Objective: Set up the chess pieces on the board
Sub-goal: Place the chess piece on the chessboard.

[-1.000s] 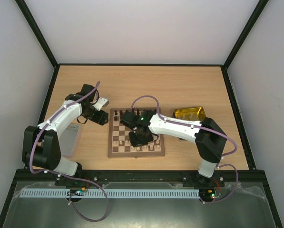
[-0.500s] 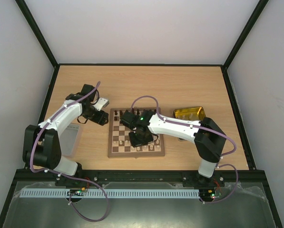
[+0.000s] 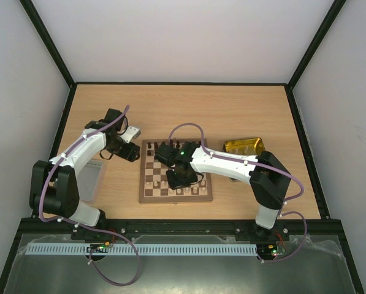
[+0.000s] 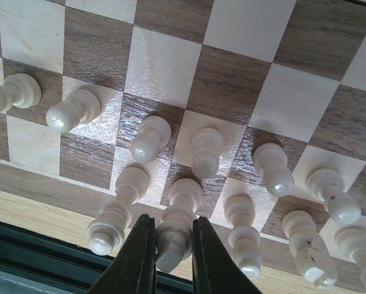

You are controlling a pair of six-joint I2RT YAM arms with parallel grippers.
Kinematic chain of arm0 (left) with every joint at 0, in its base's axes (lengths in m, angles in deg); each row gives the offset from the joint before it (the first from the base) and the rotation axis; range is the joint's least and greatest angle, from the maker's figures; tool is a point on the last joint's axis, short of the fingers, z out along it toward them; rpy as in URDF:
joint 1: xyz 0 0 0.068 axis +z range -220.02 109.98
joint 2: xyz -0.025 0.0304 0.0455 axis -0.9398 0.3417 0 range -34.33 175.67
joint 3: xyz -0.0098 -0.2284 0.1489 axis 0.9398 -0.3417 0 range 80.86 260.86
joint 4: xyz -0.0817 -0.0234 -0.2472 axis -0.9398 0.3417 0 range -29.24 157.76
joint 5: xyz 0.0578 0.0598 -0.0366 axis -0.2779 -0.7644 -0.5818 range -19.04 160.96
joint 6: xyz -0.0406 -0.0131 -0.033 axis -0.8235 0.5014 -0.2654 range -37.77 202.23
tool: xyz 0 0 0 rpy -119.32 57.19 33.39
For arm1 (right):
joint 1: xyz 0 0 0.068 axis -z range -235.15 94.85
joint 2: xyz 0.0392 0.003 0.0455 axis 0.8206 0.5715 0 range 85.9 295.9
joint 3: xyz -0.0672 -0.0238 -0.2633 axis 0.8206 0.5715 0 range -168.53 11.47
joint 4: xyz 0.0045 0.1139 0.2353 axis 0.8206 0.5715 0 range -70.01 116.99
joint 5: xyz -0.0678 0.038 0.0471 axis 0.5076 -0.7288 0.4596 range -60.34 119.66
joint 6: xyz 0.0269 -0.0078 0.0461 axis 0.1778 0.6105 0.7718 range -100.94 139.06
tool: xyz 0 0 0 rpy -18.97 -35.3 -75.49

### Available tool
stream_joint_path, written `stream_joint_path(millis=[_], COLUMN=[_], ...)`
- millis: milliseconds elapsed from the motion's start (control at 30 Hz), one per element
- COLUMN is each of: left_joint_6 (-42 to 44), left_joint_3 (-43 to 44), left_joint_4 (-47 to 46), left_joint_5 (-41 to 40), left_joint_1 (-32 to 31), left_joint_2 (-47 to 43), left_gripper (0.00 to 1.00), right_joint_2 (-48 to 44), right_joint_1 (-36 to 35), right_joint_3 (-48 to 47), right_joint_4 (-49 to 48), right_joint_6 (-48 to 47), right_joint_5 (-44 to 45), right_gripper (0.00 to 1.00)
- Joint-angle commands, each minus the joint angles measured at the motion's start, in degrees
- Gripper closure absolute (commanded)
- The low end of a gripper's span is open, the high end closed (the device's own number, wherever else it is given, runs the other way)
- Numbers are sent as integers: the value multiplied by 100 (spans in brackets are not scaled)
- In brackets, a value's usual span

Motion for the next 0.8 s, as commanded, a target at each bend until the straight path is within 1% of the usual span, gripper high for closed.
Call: stream_joint_path(millis=[0,267,300,367,467,667,700,767], left_joint_6=[-17,-25,-25,-25,-25,-25,-25,-25], left_joint_3=[-51,-56,-59,-56,-62,-65,-65,-67], left_joint_4=[57,50,49,49,49,40,40,40], left_joint_5=[40,49,50,50,45,50,50,50], left_joint_1=[-11,-15,-13,-17,-20,-16,-20,-21], left_joint_2=[58,64,59,62,49,31,31,33], left_gripper=[25,25,25,25,25,25,25,25], right_joint_2=[79,79,84,74,68,60,58,42], right_joint_1=[-54,-49,-49,-47,-52,-51,-59,-52], right_joint_3=[-126,-84,-84,-75,-75,-83,-84,-75], right_joint_4=[197,162,164,158,154,153,145,144], right_joint_6=[-21,-24,-24,-19,-15,2,2,11], right_joint_5=[109,17,10,-1,-10,-25,-35,-45], right_gripper=[98,97,95,84,77,76,76,81])
